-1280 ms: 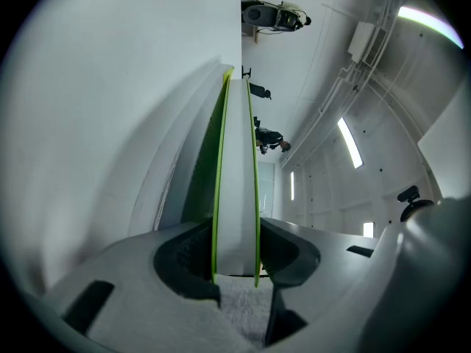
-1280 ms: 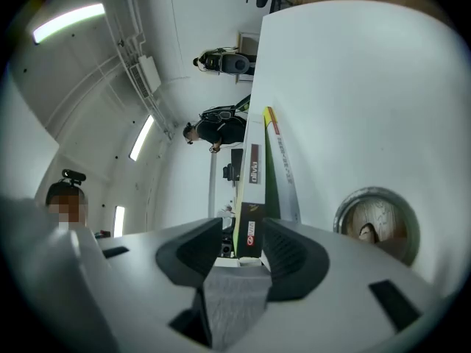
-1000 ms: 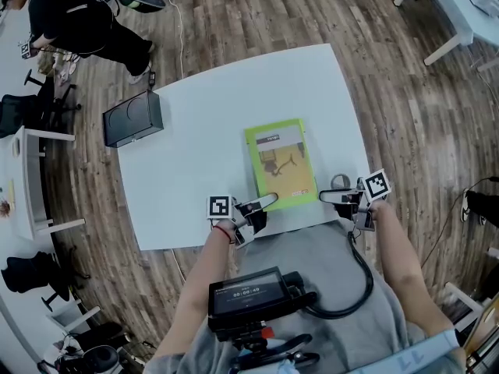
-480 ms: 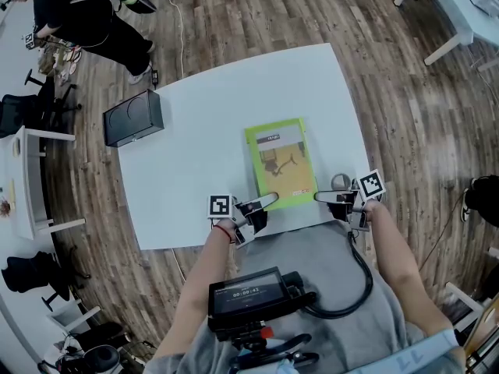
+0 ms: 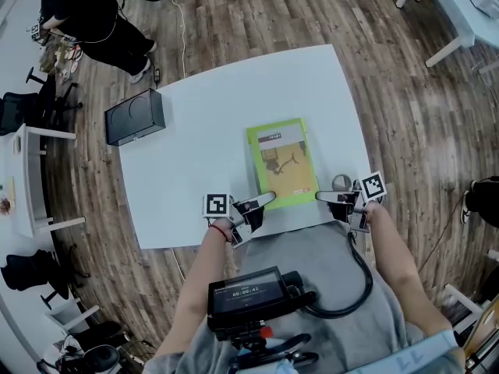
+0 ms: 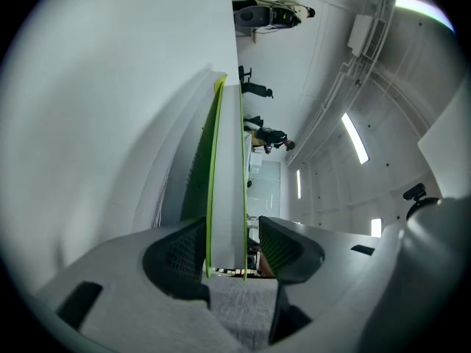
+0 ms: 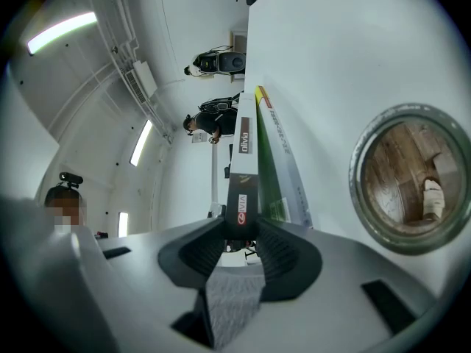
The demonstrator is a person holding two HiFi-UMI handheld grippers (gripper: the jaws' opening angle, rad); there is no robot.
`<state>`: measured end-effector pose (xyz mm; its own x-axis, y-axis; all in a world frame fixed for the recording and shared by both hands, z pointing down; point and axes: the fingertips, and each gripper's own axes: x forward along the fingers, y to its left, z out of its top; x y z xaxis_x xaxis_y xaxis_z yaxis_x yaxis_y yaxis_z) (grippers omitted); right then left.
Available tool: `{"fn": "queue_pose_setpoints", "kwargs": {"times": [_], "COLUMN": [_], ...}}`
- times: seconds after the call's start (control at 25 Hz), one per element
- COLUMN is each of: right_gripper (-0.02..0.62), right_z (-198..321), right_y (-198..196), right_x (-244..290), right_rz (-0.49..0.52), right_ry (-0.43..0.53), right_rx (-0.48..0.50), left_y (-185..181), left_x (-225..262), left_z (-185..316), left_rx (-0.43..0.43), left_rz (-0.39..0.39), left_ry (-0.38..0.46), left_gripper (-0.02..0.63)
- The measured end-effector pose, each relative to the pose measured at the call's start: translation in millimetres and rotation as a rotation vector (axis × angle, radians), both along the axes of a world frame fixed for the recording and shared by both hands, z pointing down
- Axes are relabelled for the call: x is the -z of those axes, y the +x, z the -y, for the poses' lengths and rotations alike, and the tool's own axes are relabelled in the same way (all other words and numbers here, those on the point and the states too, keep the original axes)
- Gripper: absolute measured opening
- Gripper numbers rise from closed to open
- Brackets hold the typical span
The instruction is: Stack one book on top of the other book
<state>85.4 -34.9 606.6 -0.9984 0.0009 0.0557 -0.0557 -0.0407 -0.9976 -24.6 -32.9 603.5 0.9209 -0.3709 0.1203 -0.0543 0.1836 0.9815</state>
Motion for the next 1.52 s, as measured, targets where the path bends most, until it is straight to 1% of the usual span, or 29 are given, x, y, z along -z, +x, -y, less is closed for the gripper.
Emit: {"fn": "queue_pose_setpoints", "kwargs": {"times": [0.12, 0.24, 0.32, 0.4, 0.48, 0.56, 0.68, 0.84, 0.92, 1.04, 1.2, 1.36, 1.44, 1.52], "right_gripper": [0.142, 0.142, 0.141, 0.141, 0.141, 0.141, 0.141, 0.141, 0.141, 0.141, 0.141, 0.141, 0.141, 0.141], "right_z": [0.5, 3.4, 4.7, 5.1, 5.0, 4.2, 3.9, 5.8, 7.1, 5.9, 4.3, 7.7, 8.0, 6.2], "right_y": [0.1, 1.5, 3.1, 4.2, 4.1, 3.8, 2.5, 0.5, 1.5, 3.4, 2.6, 2.4, 5.7, 9.0], "right_x": [1.4, 1.1, -0.9, -2.3, -3.1, -4.8, -6.8, -4.8, -3.7, -4.8, -8.5, -8.0, -12.2, -18.7], "right_rz": [0.015, 0.011, -0.001, -0.011, -0.018, -0.030, -0.049, -0.054, -0.053, -0.053, -0.070, -0.101, -0.137, -0.189], "right_ry": [-0.008, -0.007, 0.000, 0.011, 0.029, 0.042, 0.057, 0.066, 0.068, 0.069, 0.080, 0.099, 0.096, 0.080], "right_rx": [-0.009, -0.028, -0.040, -0.050, -0.055, -0.054, -0.054, -0.073, -0.095, -0.115, -0.119, -0.126, -0.131, -0.125], "left_y": [-6.9, -17.2, -27.2, -37.2, -43.6, -42.8, -32.8, -28.0, -22.4, -18.0, -12.3, -8.5, -5.5, -2.2], "left_x": [4.1, 8.1, 9.2, 13.2, 21.3, 33.4, 53.8, 73.4, 91.1, 108.6, 120.9, 129.7, 131.7, 128.2], "left_z": [-7.4, -14.1, -14.6, -11.2, -6.2, -0.9, 5.8, 19.2, 24.4, 28.6, 26.4, 19.6, 16.5, 13.1], "left_rx": [-0.083, -0.160, -0.161, -0.130, -0.096, -0.072, -0.062, -0.020, 0.012, 0.023, -0.001, -0.051, -0.076, -0.110], "left_rz": [0.079, 0.181, 0.214, 0.234, 0.253, 0.256, 0.235, 0.244, 0.207, 0.179, 0.146, 0.143, 0.147, 0.168], "left_ry": [0.049, 0.106, 0.119, 0.132, 0.162, 0.202, 0.256, 0.340, 0.359, 0.400, 0.461, 0.544, 0.578, 0.612], "left_gripper": [0.228, 0.239, 0.239, 0.239, 0.239, 0.239, 0.239, 0.239, 0.239, 0.239, 0.239, 0.239, 0.239, 0.239]}}
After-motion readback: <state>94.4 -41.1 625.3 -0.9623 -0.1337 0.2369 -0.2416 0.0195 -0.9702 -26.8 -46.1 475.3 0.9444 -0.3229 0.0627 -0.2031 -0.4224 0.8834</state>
